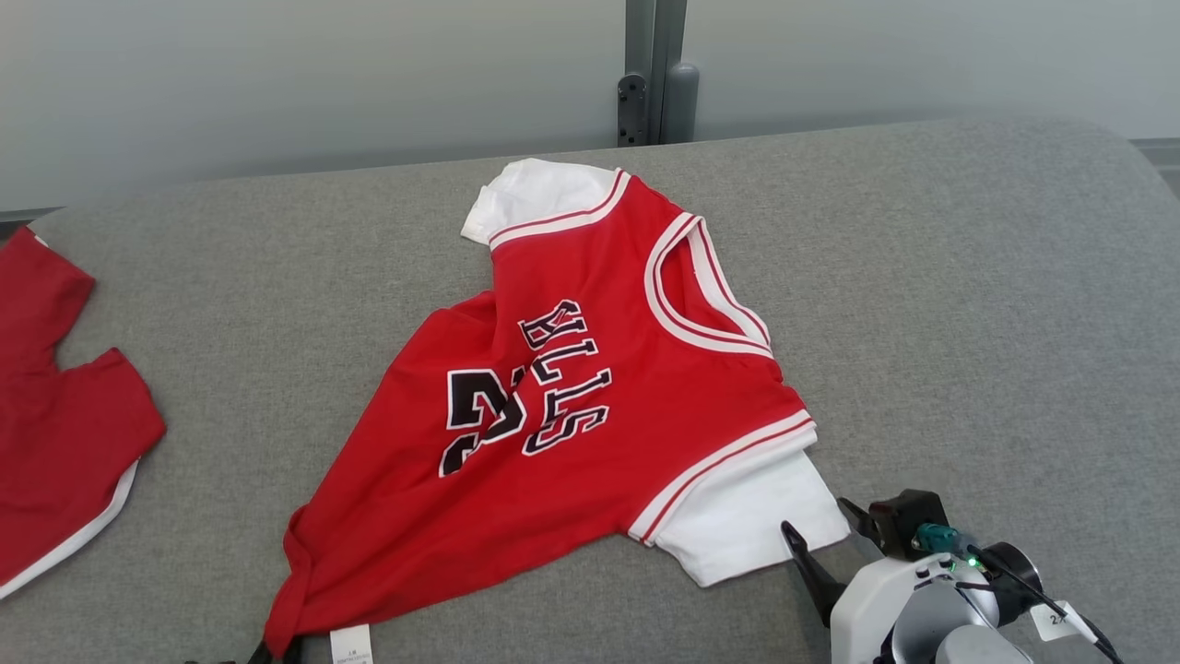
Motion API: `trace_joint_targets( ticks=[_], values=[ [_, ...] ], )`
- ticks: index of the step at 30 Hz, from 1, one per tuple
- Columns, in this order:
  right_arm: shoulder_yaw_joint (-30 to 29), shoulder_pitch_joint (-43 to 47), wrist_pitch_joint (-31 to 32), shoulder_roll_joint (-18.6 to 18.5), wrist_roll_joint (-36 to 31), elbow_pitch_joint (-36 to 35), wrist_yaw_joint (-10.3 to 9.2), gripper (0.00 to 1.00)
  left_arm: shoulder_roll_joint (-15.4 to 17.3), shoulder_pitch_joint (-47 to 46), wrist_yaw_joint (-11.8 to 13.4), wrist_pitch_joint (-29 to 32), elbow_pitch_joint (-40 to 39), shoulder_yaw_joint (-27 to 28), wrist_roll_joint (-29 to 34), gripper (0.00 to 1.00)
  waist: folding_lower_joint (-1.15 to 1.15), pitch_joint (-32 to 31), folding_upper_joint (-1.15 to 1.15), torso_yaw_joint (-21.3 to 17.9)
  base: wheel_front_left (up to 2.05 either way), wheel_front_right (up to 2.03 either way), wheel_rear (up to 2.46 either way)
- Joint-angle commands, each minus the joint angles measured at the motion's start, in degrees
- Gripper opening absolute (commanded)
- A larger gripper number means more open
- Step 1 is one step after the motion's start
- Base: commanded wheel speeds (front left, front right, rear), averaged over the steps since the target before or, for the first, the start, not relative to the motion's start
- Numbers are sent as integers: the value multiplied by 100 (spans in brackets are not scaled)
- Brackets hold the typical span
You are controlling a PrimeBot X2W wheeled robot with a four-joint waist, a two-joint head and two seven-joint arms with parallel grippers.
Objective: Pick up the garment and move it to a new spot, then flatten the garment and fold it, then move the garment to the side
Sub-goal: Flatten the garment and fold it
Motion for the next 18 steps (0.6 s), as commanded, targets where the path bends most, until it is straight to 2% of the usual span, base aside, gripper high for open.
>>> trace_joint_targets(
  ticks=[1,6,10,14,16,18],
  values=[
    [-6,-118,21,-12,-16,48,-2,100,37,-116,-6,-27,21,-23,-47,27,0,6,0,13,0,0,0],
    [-216,-186,102,45,-121,184,-2,100,34,-216,-18,-92,91,-117,-77,29,0,36,0,49,0,0,0],
    [-263,-201,247,84,-163,300,-2,100,28,-294,-24,-125,128,-173,-78,26,0,89,0,73,0,0,0],
    [-232,-258,372,147,-151,433,-2,100,56,-415,-32,-150,184,-264,-84,18,0,190,0,83,0,0,0],
    [-187,-300,453,193,-100,512,-2,100,62,-465,-37,-160,212,-319,-88,1,0,241,0,90,0,0,0],
    [-164,-362,481,196,-77,543,0,100,75,-536,-39,-172,225,-352,-93,0,0,299,0,99,0,0,0]
  ],
)
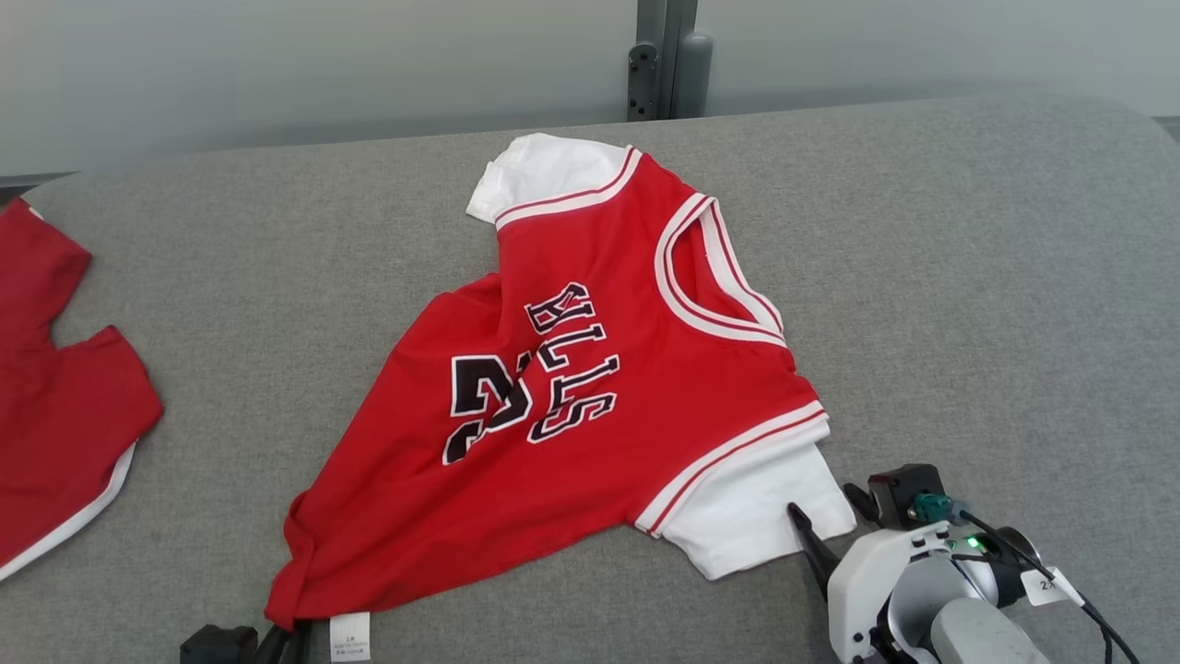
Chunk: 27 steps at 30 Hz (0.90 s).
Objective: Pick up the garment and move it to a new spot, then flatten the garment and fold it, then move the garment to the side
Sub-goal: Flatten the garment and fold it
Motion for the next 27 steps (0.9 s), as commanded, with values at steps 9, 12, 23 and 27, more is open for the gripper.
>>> trace_joint_targets(
  ticks=[9,12,23,27],
  values=[
    [241,-9,334,32,589,291,2,0,83,-57,-27,-28,-71,-97,-222,0,0,63,0,13,0,0,0],
    [287,83,349,-15,980,119,2,0,138,130,-31,80,-287,-160,-460,0,0,-18,0,-2,0,0,0],
    [-267,534,715,-767,3216,-2317,2,0,1286,1225,-32,1228,-3451,-659,-2804,0,0,-367,0,-119,0,0,0],
    [-695,717,955,-1027,3566,-3167,2,0,1674,1615,-32,1558,-4501,-379,-3609,0,0,-470,0,-217,0,0,0]
  ],
)
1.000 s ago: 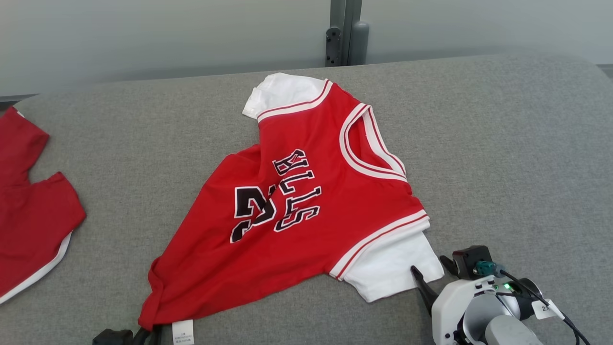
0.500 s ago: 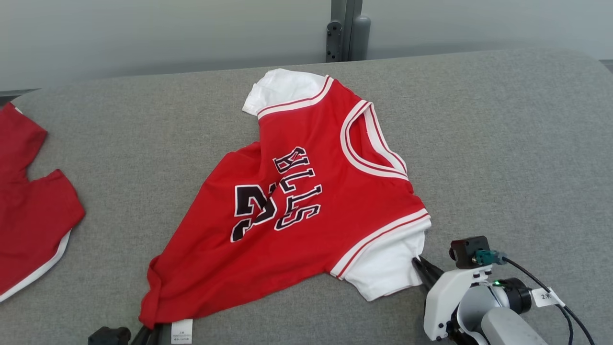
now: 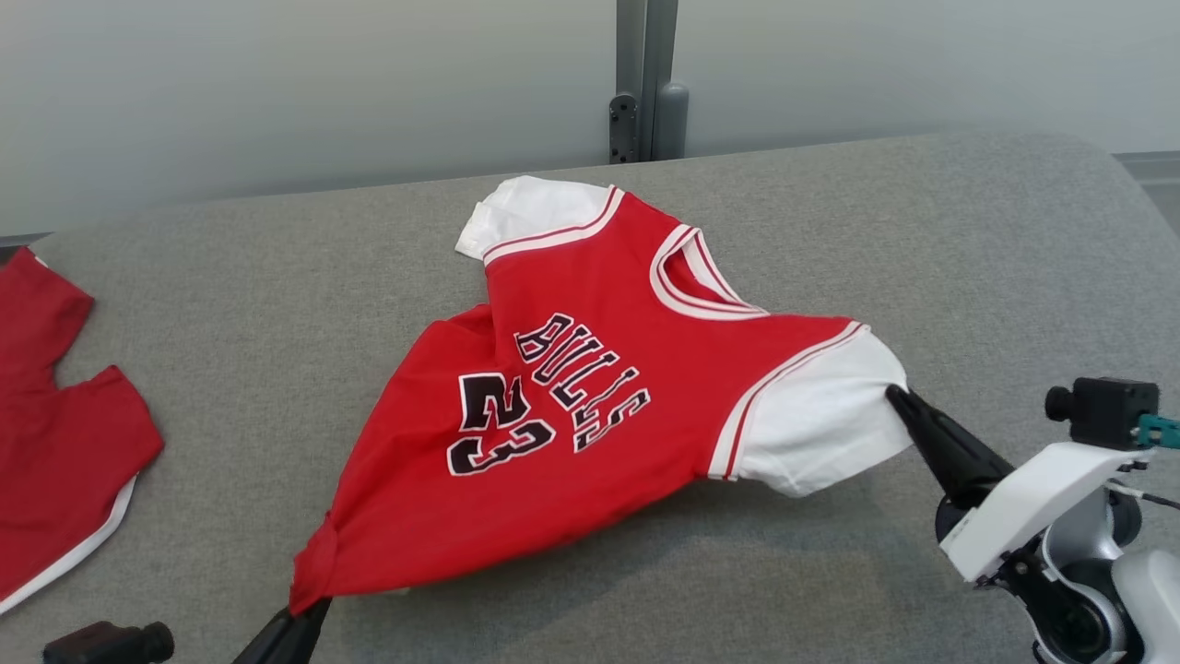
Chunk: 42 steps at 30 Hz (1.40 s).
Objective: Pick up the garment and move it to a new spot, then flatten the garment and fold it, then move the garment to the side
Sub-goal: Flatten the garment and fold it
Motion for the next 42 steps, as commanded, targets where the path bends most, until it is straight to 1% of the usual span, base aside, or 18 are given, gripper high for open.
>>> trace_joint_targets(
  ticks=[1,5,10,15,18,21,24,27,30,32,33,35,37,38,40,41,42],
  values=[
    [-140,90,63,-65,57,-208,2,0,100,115,2,69,-241,117,-233,0,0,-84,0,-86,0,0,0],
    [-580,121,220,-109,138,-789,2,0,284,239,2,175,-915,440,-849,0,0,-159,0,-179,0,0,0],
    [-1106,-83,491,-111,221,-1558,2,0,530,171,1,230,-1745,740,-1531,0,0,-187,0,-293,0,0,0],
    [-1534,-461,821,-187,280,-2188,2,0,840,-187,1,259,-2285,1003,-2190,0,0,-110,0,-409,0,0,0],
    [-1802,-902,1044,-293,290,-2387,2,0,1055,-559,1,379,-2516,1101,-2632,0,0,32,0,-473,0,0,0],
    [-1991,-1453,1287,-370,426,-2355,2,0,1301,-1095,1,603,-2582,1222,-3220,0,0,255,0,-522,0,0,0],
    [-2145,-2097,1492,-539,390,-2090,2,0,1570,-1692,1,904,-2388,1379,-3762,0,0,622,0,-573,0,0,0],
    [-2140,-2878,1601,-686,282,-1659,2,0,1847,-2450,1,1267,-2030,1434,-4173,0,0,1079,0,-613,0,0,0],
    [-2058,-3741,1595,-775,105,-1129,0,0,1951,-3480,79,1520,-1568,1359,-4499,0,0,1602,0,-601,0,0,0],
    [-1946,-4345,1488,-670,-5,-726,-2,0,1929,-4309,224,1647,-1127,1152,-4443,0,0,1928,0,-565,0,0,0],
    [-1875,-4622,1420,-602,-77,-527,-2,0,1893,-4712,282,1682,-896,1018,-4281,0,0,2051,0,-551,0,0,0],
    [-1690,-5309,1204,-417,-324,-49,-2,0,1711,-5699,450,1757,-330,601,-3853,0,0,2315,0,-518,0,0,0],
    [-1503,-5977,867,-154,-583,505,-2,0,1376,-6716,595,1640,412,190,-3235,0,0,2496,0,-478,0,0,0],
    [-1397,-6298,659,-20,-736,779,-2,0,1204,-7179,618,1580,799,-36,-2877,0,0,2556,0,-465,0,0,0],
    [-1281,-6961,86,237,-1104,1371,-1,0,823,-8121,747,1219,1704,-334,-2124,0,0,2696,0,-449,0,0,0],
    [-1270,-7269,-164,360,-1272,1689,-1,0,650,-8558,763,1031,2091,-479,-1757,0,0,2807,0,-444,0,0,0],
    [-1268,-7541,-394,449,-1426,1917,-1,0,527,-8962,812,743,2417,-534,-1379,0,0,2917,0,-439,0,0,0]
  ],
)
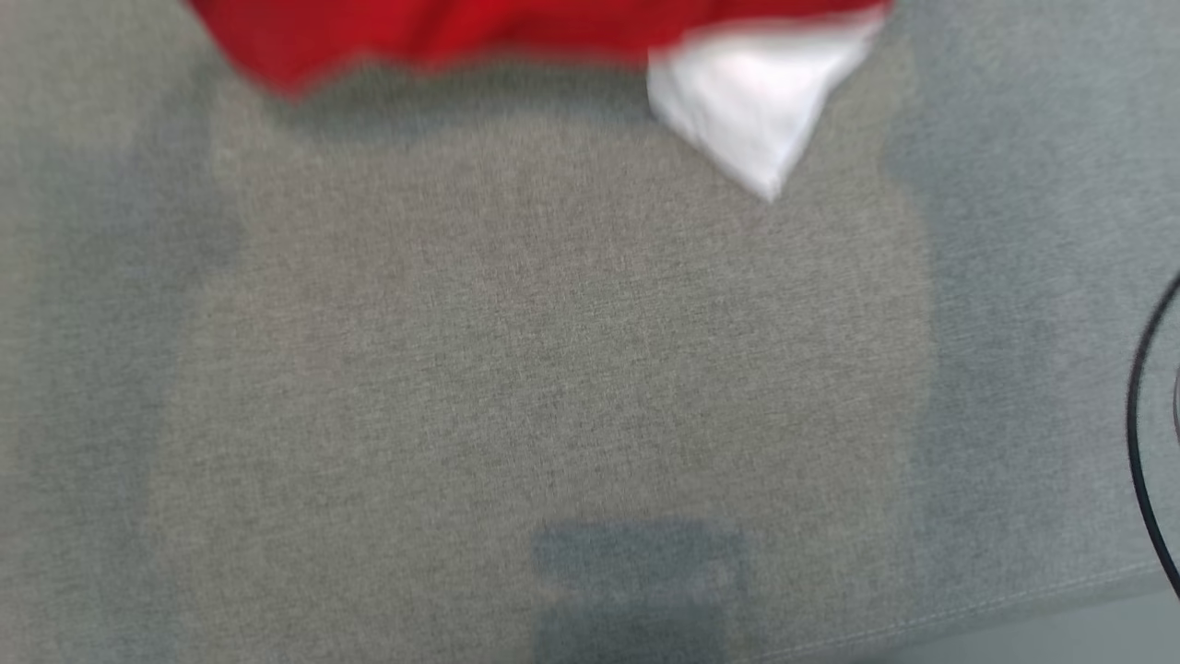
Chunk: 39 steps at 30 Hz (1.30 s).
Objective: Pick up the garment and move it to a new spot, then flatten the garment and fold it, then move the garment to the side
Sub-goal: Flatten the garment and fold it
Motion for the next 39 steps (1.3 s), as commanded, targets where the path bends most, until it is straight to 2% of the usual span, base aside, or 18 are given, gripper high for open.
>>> trace_joint_targets(
  ticks=[1,3,7,11,16,21,26,29,33,39],
  values=[
    [5,-346,-322,79,-147,224,-4,0,-165,-501,113,-405,365,40,338,0,-3,722,0,62,0,0,0],
    [95,-717,-754,307,-245,706,-4,0,-551,-990,-6,-969,1017,-108,760,0,-3,880,0,32,0,0,0],
    [513,-773,-1157,336,-28,1160,-3,0,-842,-1366,-393,-1645,2004,-407,1234,0,-3,1122,0,-1,0,0,0],
    [959,20,-1442,182,355,1369,-1,0,-931,-771,-662,-2086,2686,-701,1334,0,-3,1107,0,-46,0,0,0],
    [1315,1542,-1796,-89,1082,1211,-2,0,-989,516,-770,-2385,2988,-926,968,0,-3,894,0,-19,0,0,0],
    [1477,3119,-1991,-420,1732,692,-2,0,-878,2001,-776,-2387,2501,-1356,481,0,-3,620,0,42,0,0,0],
    [1591,4701,-2000,-740,2201,98,-4,0,-827,3618,-778,-2188,1764,-1624,-449,0,-3,-4,0,82,0,0,0],
    [1530,5508,-1923,-890,2394,-211,-5,0,-606,4502,-777,-2108,1076,-1684,-971,0,-3,-414,0,31,0,0,0],
    [1334,6494,-1704,-1067,2599,-544,-5,0,-213,5624,-777,-2075,145,-1867,-1234,0,-3,-911,0,-3,0,0,0],
    [863,7969,-1347,-1106,2810,-910,-5,0,-52,7088,-429,-2351,-1119,-1982,-1465,0,-3,-1355,0,59,0,0,0]
  ],
)
